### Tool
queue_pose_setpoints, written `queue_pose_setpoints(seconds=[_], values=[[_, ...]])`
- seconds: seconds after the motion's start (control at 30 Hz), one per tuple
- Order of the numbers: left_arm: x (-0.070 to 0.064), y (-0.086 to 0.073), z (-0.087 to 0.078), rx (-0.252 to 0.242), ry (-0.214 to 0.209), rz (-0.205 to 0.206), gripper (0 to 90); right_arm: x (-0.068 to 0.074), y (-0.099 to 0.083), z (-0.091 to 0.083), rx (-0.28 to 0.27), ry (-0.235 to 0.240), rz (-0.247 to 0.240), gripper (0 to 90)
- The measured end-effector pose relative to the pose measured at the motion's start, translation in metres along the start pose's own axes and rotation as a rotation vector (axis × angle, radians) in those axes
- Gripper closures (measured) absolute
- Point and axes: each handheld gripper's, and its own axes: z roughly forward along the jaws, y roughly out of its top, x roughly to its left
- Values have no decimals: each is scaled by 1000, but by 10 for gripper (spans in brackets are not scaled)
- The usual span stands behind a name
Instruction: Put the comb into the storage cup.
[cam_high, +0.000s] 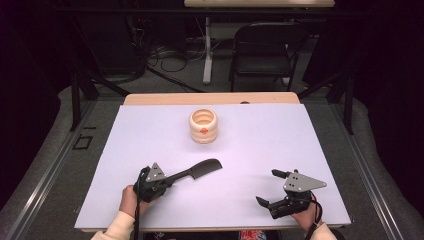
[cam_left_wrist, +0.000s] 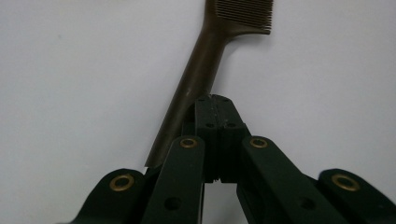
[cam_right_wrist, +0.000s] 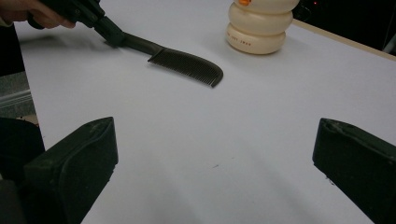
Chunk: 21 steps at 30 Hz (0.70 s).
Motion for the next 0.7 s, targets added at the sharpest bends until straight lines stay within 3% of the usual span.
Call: queue_pose_setpoints(seconds=[0.7], values=[[9, 10, 6, 21, 42, 21, 899, 0, 0, 0, 5, 1, 2, 0]])
